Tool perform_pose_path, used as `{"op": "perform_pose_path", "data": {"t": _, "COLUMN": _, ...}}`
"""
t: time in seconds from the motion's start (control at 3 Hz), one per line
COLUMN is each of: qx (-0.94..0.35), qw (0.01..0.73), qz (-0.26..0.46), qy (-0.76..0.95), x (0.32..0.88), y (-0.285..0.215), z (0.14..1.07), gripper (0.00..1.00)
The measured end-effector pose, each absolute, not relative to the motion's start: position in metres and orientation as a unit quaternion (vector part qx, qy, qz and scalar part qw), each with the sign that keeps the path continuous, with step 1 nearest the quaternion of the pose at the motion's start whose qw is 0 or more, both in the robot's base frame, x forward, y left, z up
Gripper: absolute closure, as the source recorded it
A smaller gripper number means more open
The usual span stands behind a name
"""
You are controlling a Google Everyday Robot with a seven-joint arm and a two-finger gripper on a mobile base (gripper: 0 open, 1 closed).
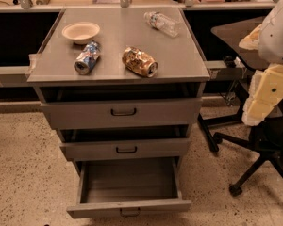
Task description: Close bottom drawer
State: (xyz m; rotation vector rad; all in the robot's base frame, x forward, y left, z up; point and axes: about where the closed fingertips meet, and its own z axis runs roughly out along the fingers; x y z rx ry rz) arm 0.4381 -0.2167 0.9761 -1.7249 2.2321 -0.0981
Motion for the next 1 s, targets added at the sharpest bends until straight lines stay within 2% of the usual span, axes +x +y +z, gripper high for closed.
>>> {"op": "perform_pose_path", "data": {"t": 0.67, "qx": -0.616, "qw": 0.172, "qz": -0.027, "qy": 0.768, "x": 0.451, "y": -0.197, "z": 0.954, "gripper": 0.00}}
{"op": "perform_pose_path", "data": {"t": 1.0, "qx": -0.620, "qw": 0.189, "qz": 0.023, "qy": 0.761, "x": 0.455, "y": -0.139, "z": 0.890, "gripper": 0.00}}
